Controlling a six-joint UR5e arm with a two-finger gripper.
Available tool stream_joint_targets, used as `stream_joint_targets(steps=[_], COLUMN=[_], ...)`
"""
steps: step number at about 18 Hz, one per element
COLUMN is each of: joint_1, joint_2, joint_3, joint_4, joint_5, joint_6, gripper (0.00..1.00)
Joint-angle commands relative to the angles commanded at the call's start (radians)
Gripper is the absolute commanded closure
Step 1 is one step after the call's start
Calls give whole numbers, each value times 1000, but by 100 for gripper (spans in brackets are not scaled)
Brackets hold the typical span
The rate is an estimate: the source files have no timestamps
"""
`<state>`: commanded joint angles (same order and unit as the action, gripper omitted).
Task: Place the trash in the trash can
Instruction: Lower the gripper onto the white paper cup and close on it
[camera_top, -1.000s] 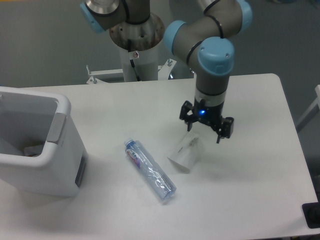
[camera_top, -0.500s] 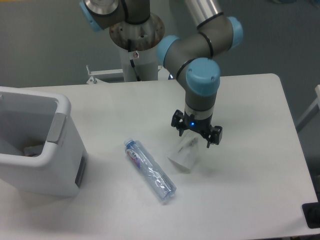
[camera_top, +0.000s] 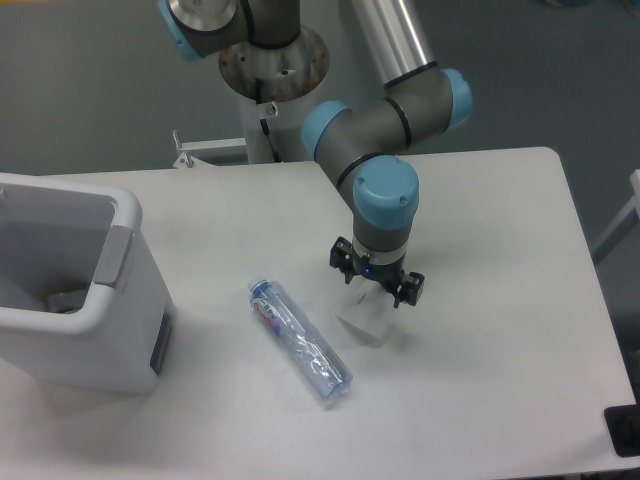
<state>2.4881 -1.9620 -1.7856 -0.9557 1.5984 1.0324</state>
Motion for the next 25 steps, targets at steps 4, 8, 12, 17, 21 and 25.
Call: stream_joint_targets(steps=[4, 8, 12, 17, 21, 25], joint_1=[0, 2, 8, 29, 55, 77], joint_2=[5, 20, 29, 48, 78, 101], joint_3=[-5, -3, 2, 14, 32, 83], joint_4=[0, -12, -14, -15, -17, -55], joint_5=[0, -9, -23, -77, -141, -234], joint_6=[-2, 6, 8, 9, -5, -40], gripper=[76, 100, 100, 100, 100, 100])
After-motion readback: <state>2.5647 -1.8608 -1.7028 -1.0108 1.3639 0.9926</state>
